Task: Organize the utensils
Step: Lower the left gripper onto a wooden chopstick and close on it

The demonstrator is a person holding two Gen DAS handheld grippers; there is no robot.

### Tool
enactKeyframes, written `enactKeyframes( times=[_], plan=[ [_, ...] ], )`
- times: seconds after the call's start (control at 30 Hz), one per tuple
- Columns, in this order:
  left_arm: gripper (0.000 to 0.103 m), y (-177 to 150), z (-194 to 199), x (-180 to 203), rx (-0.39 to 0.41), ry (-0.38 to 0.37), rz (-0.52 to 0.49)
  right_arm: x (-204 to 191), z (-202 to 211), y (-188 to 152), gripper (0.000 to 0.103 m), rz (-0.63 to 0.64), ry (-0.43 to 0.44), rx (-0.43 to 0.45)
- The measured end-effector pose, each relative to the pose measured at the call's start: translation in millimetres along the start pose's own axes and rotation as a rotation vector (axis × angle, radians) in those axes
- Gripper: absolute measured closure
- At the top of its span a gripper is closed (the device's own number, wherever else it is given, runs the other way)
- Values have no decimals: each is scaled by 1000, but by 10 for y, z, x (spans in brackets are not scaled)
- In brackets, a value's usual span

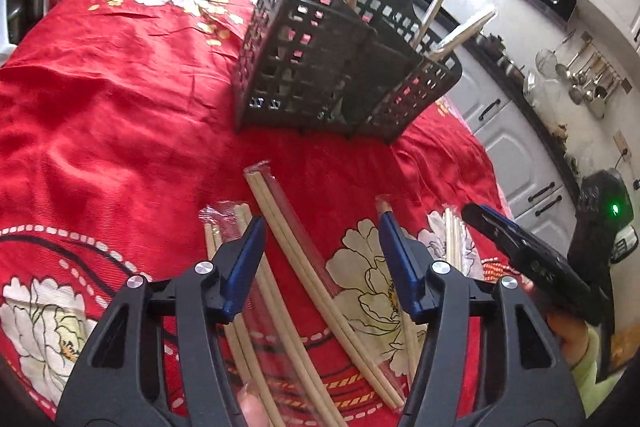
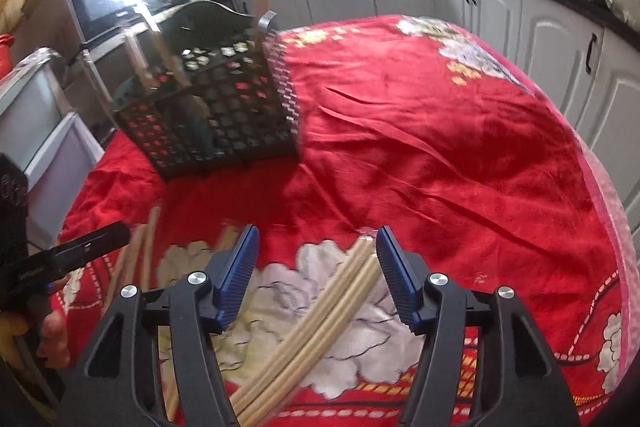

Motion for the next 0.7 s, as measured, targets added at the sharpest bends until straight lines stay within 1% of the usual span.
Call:
enactKeyframes(
  times=[0.1,0.27,0.33,0.4,0.5,0.6,0.63,0.67,0.7],
  plan=[
    [53,4,-70,-2,-24,6,6,97,-119,7,46,-12,-5,-39],
    [53,23,-193,-21,-55,9,30,200,-345,21,55,-13,-2,-108],
    [53,38,-246,-47,-70,-2,56,227,-401,37,57,-8,-7,-115],
    [53,57,-279,-70,-79,-9,72,228,-432,54,62,9,-16,-119],
    [53,90,-317,-83,-82,-7,81,210,-464,64,74,43,-28,-129],
    [53,127,-343,-90,-82,-2,90,205,-483,77,79,74,-30,-139],
    [53,140,-351,-92,-83,-1,92,204,-484,85,83,83,-26,-141],
    [53,155,-363,-94,-84,1,94,201,-489,92,88,100,-29,-147],
    [53,172,-376,-98,-84,1,98,182,-485,104,90,113,-28,-149]
  ],
)
Point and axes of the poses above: each gripper's, at about its wrist camera, not at the fingertips, and z roughly against the way its jaws point, x to its right, y to its top, the point moved 4 cm from there along -z, roughly the way its jaws point, and after that the axes turned 2 degrees about z, right-handed, at the moved point
